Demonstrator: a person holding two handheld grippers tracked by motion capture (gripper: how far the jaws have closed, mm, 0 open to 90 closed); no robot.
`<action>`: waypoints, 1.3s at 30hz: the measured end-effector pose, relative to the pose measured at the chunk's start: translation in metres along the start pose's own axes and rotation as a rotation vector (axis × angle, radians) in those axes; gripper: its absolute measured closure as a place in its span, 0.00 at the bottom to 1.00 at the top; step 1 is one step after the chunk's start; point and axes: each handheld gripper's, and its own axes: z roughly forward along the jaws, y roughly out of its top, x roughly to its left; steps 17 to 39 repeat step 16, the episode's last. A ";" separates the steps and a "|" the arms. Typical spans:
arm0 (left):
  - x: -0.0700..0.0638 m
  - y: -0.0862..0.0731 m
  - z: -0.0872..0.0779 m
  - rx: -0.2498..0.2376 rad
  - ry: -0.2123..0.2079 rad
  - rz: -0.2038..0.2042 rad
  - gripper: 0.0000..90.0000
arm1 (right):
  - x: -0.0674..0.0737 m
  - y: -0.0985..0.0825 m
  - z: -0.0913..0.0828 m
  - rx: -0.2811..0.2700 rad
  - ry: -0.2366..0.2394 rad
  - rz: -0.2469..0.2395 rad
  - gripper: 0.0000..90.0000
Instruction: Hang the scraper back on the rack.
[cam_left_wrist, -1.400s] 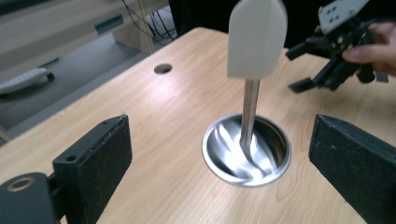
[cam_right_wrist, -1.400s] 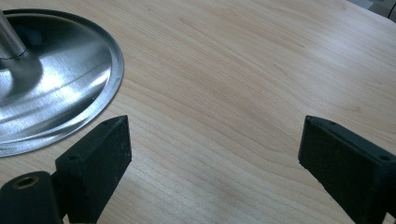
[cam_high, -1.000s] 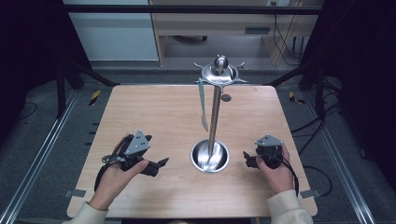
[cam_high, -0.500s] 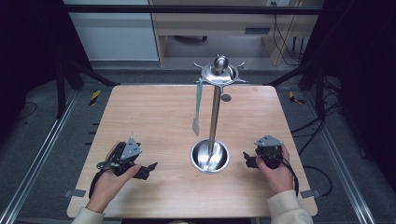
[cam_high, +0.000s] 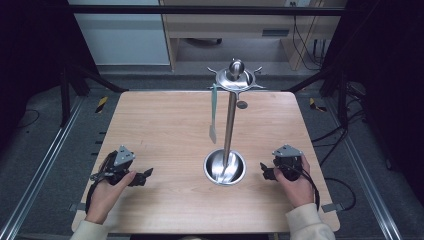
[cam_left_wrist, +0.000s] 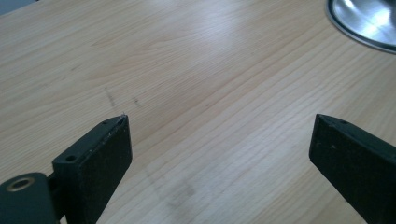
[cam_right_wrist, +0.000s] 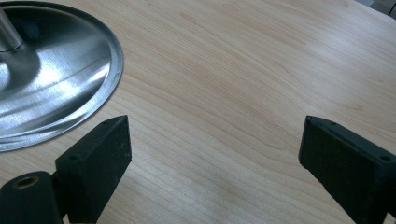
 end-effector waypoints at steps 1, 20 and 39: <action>0.002 -0.002 0.000 -0.004 0.010 -0.010 0.06 | 0.000 0.000 0.000 -0.001 0.000 -0.004 0.11; 0.013 -0.021 0.001 0.071 0.082 -0.021 0.07 | 0.000 0.000 0.001 0.011 0.006 0.008 0.10; 0.013 -0.021 0.001 0.071 0.082 -0.021 0.07 | 0.000 0.000 0.001 0.011 0.006 0.008 0.10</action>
